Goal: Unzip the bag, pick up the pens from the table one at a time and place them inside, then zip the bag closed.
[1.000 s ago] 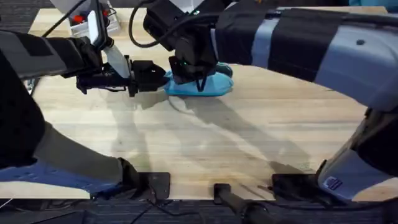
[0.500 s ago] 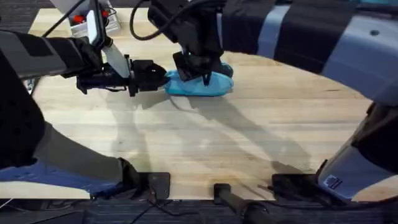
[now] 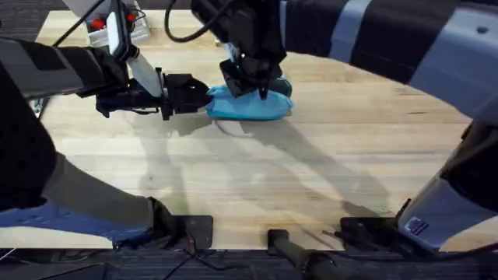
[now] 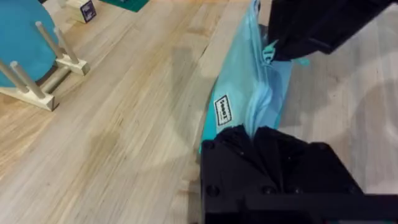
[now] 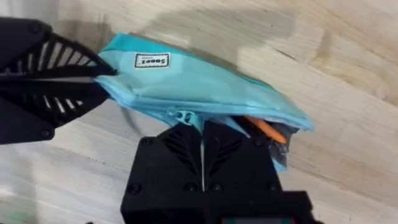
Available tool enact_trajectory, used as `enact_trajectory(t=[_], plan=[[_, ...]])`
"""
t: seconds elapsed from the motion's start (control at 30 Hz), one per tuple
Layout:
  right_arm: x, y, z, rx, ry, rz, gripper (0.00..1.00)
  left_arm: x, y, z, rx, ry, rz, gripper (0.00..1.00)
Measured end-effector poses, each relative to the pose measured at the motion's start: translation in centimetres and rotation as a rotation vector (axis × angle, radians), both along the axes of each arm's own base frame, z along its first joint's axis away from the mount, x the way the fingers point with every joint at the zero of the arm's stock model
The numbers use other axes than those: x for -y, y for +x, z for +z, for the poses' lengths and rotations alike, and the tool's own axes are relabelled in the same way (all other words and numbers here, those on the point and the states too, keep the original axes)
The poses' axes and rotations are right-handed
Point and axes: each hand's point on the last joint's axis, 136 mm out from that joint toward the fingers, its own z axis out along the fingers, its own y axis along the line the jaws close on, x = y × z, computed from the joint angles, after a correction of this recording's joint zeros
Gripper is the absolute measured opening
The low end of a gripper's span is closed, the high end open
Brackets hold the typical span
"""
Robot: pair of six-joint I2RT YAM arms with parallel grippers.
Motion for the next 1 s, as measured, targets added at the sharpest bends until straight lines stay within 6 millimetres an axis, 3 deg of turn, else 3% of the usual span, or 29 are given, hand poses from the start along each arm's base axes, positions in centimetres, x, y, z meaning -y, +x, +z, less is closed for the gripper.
enact_trajectory(t=[0.4,0.77,1.0], plan=[[1.5,0.7,-0.4,-0.094,0.051,0.023,0.031,0.1,0.0,0.1,0.002,-0.006,-0.002,0.042],[5.5,0.5,-0.9,-0.188,-0.004,-0.045,0.031,0.1,0.0,0.1,0.001,-0.004,-0.002,0.042],[6.4,0.4,-1.0,-0.204,-0.024,-0.047,0.031,0.0,0.0,0.0,0.001,-0.002,-0.001,0.042]])
